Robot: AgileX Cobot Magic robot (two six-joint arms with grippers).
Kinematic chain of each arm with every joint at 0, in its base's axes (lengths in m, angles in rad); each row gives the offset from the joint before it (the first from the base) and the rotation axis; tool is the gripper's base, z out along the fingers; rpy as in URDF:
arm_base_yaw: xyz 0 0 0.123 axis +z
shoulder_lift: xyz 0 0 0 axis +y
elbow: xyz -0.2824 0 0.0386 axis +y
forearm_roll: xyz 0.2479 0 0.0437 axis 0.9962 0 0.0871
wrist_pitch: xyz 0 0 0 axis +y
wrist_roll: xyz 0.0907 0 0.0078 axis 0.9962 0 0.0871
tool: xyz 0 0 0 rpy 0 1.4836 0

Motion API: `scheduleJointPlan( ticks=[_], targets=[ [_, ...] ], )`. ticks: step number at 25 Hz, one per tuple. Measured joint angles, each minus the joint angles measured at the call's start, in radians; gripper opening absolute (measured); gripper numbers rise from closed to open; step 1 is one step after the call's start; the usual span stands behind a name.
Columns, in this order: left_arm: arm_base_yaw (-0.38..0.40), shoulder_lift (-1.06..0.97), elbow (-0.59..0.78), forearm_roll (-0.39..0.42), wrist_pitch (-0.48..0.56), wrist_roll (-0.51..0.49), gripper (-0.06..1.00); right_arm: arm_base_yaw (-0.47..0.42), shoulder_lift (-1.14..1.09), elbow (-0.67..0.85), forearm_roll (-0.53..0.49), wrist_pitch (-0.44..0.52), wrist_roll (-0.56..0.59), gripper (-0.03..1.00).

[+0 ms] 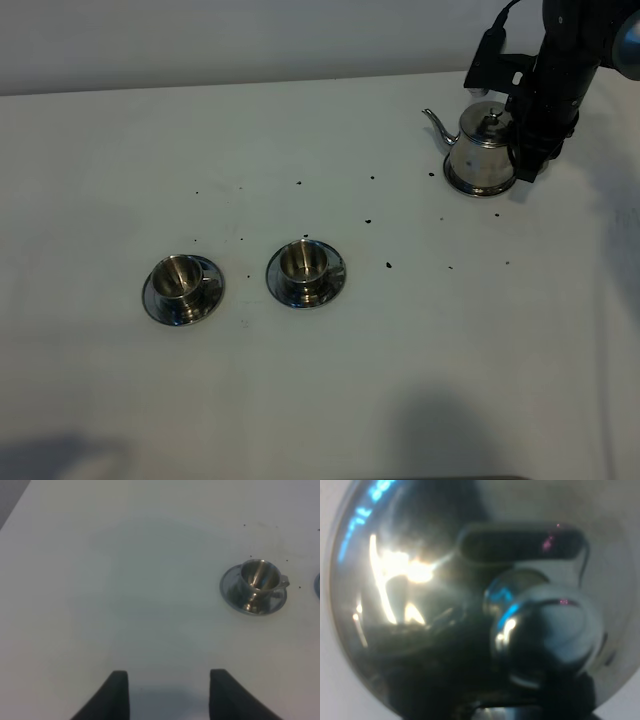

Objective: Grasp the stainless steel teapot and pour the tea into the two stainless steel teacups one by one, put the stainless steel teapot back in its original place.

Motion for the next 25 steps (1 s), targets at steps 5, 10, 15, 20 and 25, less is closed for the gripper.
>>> scheduleJointPlan(
  ticks=[5,10,15,20,25],
  targets=[
    [0.0,0.0,0.0,0.0,0.0,0.0,0.41,0.0,0.006,0.0,-0.002,-0.001,0.0,0.18],
    [0.0,0.0,0.0,0.0,0.0,0.0,0.41,0.0,0.011,-0.003,-0.002,-0.002,0.001,0.18],
    [0.0,0.0,0.0,0.0,0.0,0.0,0.41,0.0,0.007,-0.004,-0.008,0.014,0.016,0.18],
    [0.0,0.0,0.0,0.0,0.0,0.0,0.41,0.0,0.007,-0.06,-0.01,0.096,0.02,0.18],
    [0.0,0.0,0.0,0.0,0.0,0.0,0.41,0.002,0.003,-0.106,-0.002,0.131,0.029,0.18]
  ],
)
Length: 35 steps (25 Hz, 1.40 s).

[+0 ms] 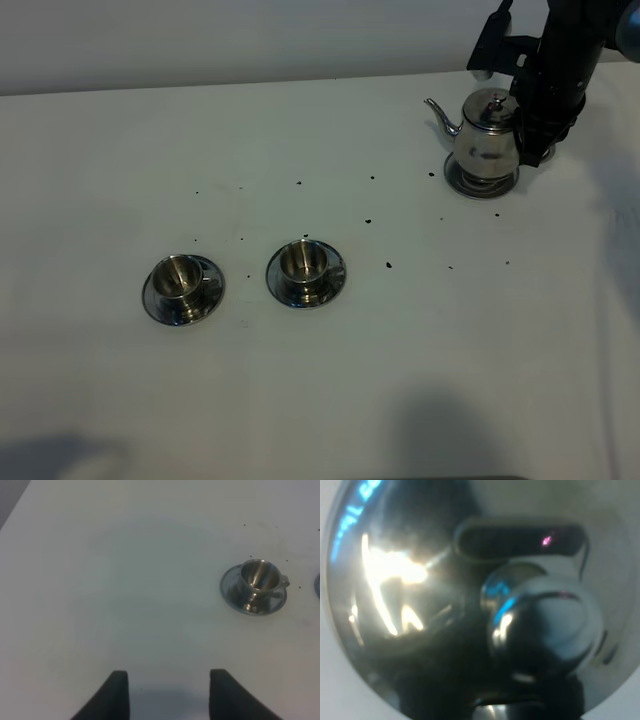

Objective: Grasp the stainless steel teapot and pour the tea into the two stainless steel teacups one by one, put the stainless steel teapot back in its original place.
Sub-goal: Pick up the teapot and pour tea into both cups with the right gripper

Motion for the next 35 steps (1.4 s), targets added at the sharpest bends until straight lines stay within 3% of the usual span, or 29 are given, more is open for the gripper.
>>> scheduleJointPlan(
  ticks=[9,20,35],
  targets=[
    [0.0,0.0,0.0,0.0,0.0,0.0,0.41,0.085,-0.043,-0.073,-0.025,0.007,0.031,0.18],
    [0.0,0.0,0.0,0.0,0.0,0.002,0.41,0.324,-0.16,-0.078,-0.083,0.01,0.15,0.18],
    [0.0,0.0,0.0,0.0,0.0,0.002,0.41,0.596,-0.16,0.035,-0.158,0.019,0.167,0.18]
  ],
)
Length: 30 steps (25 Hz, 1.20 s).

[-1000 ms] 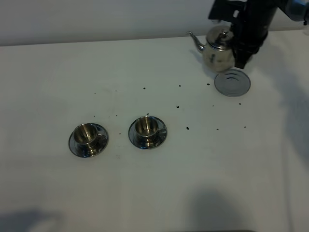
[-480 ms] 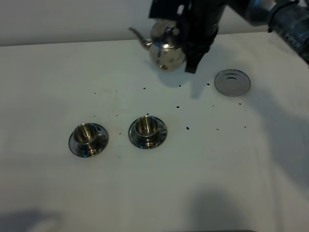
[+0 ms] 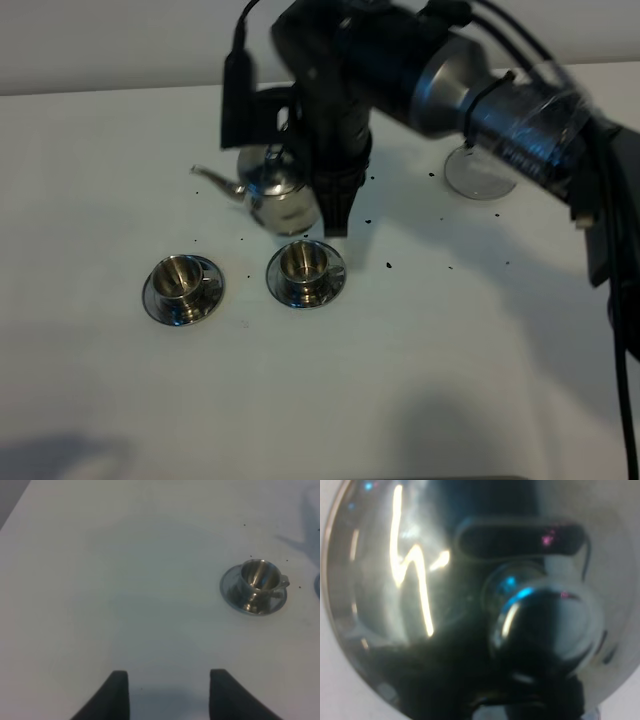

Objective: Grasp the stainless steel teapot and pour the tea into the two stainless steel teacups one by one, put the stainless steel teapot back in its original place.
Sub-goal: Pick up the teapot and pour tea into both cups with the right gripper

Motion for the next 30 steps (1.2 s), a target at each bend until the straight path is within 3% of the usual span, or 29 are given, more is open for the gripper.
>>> scheduleJointPlan(
  ticks=[11,30],
  targets=[
    [0.0,0.0,0.0,0.0,0.0,0.0,0.41,0.16,0.072,0.015,-0.171,-0.013,0.0,0.18],
    [0.0,0.0,0.0,0.0,0.0,-0.002,0.41,0.179,0.139,0.015,-0.404,-0.188,-0.011,0.18]
  ],
)
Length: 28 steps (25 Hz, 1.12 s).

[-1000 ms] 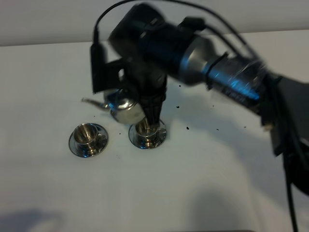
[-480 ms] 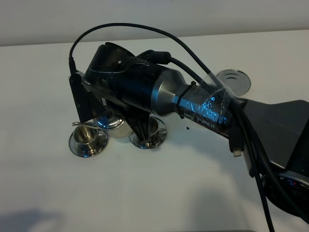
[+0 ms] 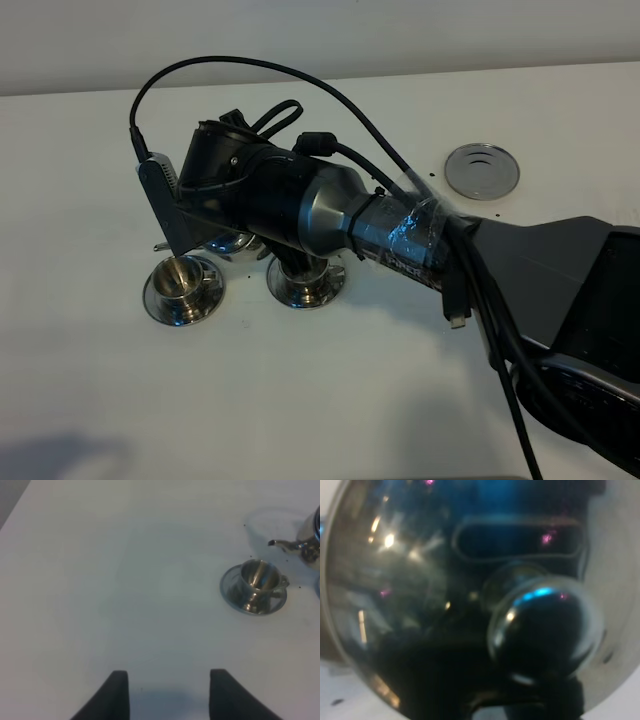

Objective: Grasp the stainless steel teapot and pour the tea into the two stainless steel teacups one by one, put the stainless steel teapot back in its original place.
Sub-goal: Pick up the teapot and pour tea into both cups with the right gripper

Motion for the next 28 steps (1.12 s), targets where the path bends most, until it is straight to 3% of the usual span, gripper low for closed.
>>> scheduleJointPlan(
  ticks=[12,28],
  targets=[
    [0.0,0.0,0.0,0.0,0.0,0.0,0.41,0.0,0.0,0.012,-0.085,-0.078,-0.008,0.18],
    [0.0,0.0,0.0,0.0,0.0,0.0,0.41,0.0,0.023,0.018,-0.123,-0.093,-0.069,0.18]
  ],
)
